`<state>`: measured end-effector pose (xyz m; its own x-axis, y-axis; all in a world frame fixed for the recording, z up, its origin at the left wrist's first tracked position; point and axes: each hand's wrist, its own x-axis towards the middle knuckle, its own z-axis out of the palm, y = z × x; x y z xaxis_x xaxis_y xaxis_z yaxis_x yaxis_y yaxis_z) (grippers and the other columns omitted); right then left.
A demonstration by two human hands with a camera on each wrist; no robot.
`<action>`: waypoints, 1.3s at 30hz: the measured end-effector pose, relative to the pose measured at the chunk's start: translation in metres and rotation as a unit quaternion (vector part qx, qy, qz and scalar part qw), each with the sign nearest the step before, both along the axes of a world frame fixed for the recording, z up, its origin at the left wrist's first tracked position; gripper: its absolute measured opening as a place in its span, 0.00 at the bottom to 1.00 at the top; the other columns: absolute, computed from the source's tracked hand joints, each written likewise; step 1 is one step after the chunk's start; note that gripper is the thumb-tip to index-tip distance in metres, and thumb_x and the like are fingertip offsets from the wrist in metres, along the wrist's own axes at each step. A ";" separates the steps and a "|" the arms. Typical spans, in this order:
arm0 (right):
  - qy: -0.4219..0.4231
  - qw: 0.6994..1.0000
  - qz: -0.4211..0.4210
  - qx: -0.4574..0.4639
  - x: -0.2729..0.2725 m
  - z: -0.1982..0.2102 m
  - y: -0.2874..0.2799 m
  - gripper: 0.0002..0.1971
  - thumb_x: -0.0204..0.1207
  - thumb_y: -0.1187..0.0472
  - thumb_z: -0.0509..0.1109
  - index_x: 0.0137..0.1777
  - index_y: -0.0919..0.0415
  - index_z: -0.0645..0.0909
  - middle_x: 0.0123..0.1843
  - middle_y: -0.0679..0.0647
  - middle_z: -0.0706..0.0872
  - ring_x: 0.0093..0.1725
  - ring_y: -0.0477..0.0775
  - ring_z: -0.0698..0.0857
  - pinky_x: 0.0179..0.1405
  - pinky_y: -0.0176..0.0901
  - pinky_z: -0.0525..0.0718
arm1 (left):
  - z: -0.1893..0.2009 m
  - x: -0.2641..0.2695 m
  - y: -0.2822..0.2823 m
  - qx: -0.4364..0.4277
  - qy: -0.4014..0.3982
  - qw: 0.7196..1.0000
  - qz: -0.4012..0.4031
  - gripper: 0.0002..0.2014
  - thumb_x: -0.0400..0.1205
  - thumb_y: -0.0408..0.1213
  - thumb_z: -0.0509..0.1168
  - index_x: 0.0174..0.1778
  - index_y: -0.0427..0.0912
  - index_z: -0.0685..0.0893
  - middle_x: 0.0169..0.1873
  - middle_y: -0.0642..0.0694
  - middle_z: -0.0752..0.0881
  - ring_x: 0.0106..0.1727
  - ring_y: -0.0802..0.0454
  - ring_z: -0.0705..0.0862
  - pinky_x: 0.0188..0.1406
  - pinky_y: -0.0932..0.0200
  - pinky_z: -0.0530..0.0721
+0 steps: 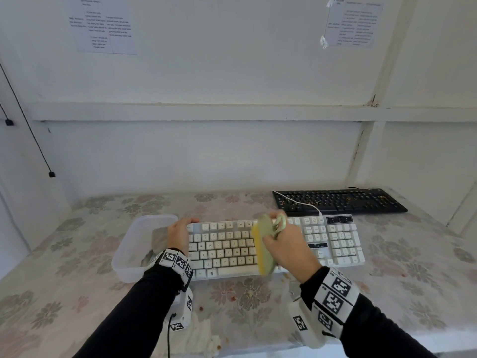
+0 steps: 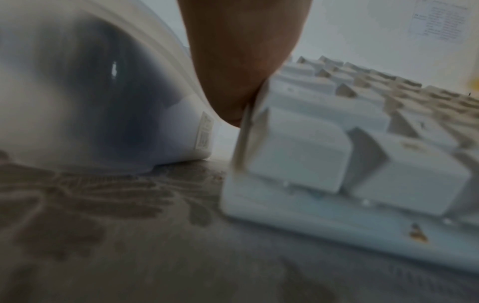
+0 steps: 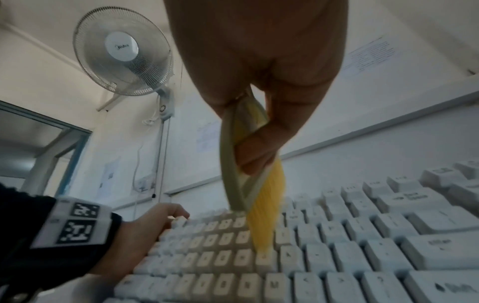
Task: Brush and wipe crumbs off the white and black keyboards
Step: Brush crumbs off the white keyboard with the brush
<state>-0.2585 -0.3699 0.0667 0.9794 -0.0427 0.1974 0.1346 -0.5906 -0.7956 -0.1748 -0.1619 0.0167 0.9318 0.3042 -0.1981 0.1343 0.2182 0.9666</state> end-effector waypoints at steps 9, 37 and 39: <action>0.057 0.994 -0.016 -0.088 -0.003 -0.010 -0.003 0.07 0.79 0.68 0.58 0.39 0.59 0.71 0.28 0.50 0.75 0.22 0.44 0.71 0.18 0.30 0.67 | 0.007 -0.009 -0.005 0.028 0.000 1.000 0.004 0.16 0.84 0.37 0.57 0.55 0.29 0.85 0.28 0.41 0.79 0.11 0.60 0.76 0.09 0.72 0.70; -0.069 0.996 -0.026 -0.053 0.007 -0.012 -0.014 0.06 0.80 0.67 0.61 0.54 0.62 0.77 0.29 0.46 0.76 0.24 0.40 0.74 0.21 0.29 0.75 | 0.009 -0.012 -0.005 0.044 0.007 0.999 -0.005 0.16 0.83 0.38 0.58 0.57 0.31 0.85 0.29 0.42 0.80 0.12 0.61 0.78 0.10 0.73 0.71; -0.016 0.997 -0.029 -0.068 0.004 -0.018 -0.016 0.05 0.79 0.68 0.59 0.45 0.57 0.74 0.28 0.48 0.75 0.23 0.41 0.73 0.18 0.27 0.72 | 0.009 -0.012 -0.006 0.048 0.004 0.999 -0.003 0.16 0.83 0.38 0.58 0.58 0.30 0.84 0.28 0.43 0.79 0.12 0.61 0.77 0.10 0.73 0.71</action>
<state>-0.2543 -0.3856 0.0487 0.9690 -0.0699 0.2370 0.1214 -0.7009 -0.7029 -0.1871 -0.1678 0.0258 0.9322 0.3165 -0.1755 0.1429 0.1235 0.9820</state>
